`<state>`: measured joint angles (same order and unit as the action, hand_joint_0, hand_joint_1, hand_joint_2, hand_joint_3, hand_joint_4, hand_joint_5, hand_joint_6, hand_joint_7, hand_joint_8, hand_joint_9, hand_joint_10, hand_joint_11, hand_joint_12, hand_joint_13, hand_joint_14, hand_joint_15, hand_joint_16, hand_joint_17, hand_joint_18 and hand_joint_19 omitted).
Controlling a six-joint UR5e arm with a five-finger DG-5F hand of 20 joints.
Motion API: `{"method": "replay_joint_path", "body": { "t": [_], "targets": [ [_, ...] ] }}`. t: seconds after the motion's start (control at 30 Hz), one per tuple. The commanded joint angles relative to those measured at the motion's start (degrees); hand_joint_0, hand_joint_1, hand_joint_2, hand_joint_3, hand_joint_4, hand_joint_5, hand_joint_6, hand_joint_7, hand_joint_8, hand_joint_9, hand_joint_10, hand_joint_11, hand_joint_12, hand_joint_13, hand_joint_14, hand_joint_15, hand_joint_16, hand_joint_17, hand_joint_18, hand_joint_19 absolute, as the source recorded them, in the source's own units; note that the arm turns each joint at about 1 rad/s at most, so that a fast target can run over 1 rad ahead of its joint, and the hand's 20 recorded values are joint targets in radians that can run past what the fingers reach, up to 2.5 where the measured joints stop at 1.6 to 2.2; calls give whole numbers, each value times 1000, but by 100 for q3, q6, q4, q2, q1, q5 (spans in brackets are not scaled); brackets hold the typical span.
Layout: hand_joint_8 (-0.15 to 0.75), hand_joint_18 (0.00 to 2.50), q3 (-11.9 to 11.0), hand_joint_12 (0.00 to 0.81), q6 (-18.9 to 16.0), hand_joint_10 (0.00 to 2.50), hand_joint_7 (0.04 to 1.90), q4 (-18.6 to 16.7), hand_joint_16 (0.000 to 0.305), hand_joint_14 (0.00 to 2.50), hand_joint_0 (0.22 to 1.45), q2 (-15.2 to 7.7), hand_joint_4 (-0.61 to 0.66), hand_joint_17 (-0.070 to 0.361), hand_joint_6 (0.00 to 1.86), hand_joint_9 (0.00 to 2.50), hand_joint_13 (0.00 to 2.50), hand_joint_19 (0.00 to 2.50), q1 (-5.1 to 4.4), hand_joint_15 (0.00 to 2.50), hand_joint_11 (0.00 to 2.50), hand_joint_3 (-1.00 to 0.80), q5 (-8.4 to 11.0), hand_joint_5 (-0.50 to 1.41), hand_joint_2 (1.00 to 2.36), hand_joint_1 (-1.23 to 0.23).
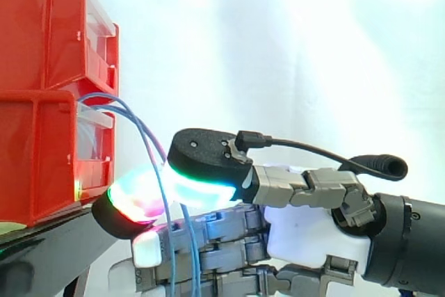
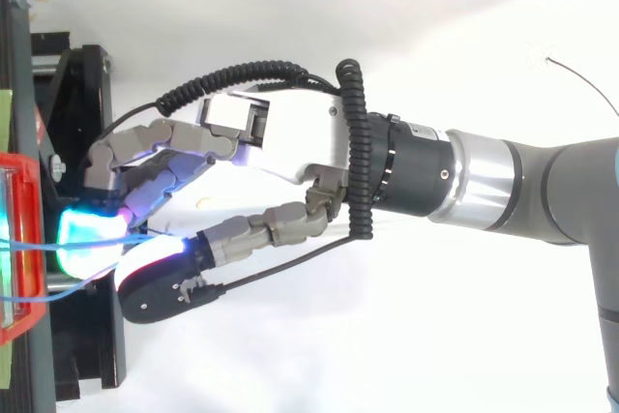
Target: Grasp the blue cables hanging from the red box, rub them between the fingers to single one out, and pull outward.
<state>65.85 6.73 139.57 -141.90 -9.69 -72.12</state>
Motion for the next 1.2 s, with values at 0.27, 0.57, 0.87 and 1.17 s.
{"method": "replay_joint_path", "body": {
  "t": [0.27, 0.57, 0.87, 1.17],
  "targets": [
    [289, 492, -46, 378, -5, 17, 1052, 36, 46, 14, 573, -5, 178, 103, 670, 793, 625, 428, 29, 381, 558, -415, -92, -115, 1006, -685],
    [287, 494, -46, 375, -22, 17, 1136, 370, 46, 14, 581, -5, 173, 102, 615, 813, 628, 439, 64, 379, 551, -403, -101, -102, 1007, -604],
    [285, 496, -37, 373, -102, 19, 1168, 563, 45, 15, 597, 4, 167, 101, 606, 826, 642, 447, 90, 380, 560, -390, -110, -98, 1008, -605],
    [287, 507, -46, 375, -137, 19, 1167, 563, 45, 15, 594, 4, 169, 102, 608, 833, 656, 446, 90, 382, 554, -403, -110, -98, 1007, -600]
  ]
}}
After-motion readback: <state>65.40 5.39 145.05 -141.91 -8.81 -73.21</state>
